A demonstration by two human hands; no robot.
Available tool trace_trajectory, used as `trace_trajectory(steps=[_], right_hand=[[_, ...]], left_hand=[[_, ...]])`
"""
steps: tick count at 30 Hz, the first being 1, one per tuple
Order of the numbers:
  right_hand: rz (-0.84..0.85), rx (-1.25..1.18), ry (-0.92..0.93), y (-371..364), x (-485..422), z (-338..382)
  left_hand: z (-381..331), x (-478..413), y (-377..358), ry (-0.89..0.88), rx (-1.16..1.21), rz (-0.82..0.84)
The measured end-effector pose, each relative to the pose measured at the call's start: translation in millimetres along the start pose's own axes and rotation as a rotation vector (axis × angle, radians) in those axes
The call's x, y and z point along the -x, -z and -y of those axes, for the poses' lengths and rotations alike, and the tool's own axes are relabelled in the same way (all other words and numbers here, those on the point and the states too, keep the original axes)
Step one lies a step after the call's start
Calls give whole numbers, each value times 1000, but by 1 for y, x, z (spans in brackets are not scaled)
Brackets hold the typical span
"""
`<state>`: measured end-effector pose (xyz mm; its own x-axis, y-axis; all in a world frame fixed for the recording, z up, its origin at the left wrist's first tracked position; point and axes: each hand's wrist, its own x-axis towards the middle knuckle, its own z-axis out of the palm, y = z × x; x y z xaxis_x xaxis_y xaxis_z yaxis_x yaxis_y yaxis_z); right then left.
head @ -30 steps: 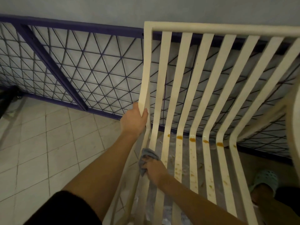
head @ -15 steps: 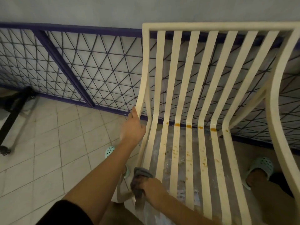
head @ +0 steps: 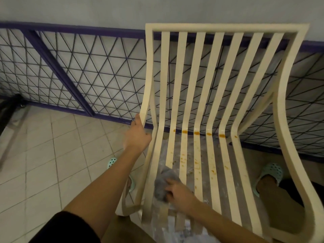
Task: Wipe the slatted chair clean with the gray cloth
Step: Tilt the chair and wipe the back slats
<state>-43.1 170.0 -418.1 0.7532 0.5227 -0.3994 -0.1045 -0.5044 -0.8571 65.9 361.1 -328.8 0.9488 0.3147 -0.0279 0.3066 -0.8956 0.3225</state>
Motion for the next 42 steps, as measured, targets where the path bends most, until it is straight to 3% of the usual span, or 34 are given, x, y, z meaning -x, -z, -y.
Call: trace_trajectory(steps=[1,3,5,7,9,12,14,17,20,31,42], right_hand=[[77,52,-10,-15,3,-15],[32,422,56,-43,13,-30],[-17,708,17,-59,22,-35],[12,845,-68,-75,20,-38],[19,859,-57,-90,4,-56],[-120,787,-47,-79,-4,-29],[-86,716,-84,-72,-12,-26],[-221,749,-71,-59,-32,-21],[-97,728,-122,-48,-51,-21],[-78,771,-175,-3,-113,-19],[-49,791,-134,-29,-65,-23]], left_hand=[[0,0,0,-5,7,-4],[1,0,-1,-12,21,-6],[1,-1,-1,-15,34,-11],[1,-2,-1,-11,46,-12],[1,-2,-2,-8,58,-17],[0,-4,-3,10,61,-18],[1,-6,-2,38,91,-7],[1,-8,-1,62,176,-11],[0,-7,0,48,222,-21],[-2,-6,2,69,169,-8],[-7,-1,8,47,123,-12]])
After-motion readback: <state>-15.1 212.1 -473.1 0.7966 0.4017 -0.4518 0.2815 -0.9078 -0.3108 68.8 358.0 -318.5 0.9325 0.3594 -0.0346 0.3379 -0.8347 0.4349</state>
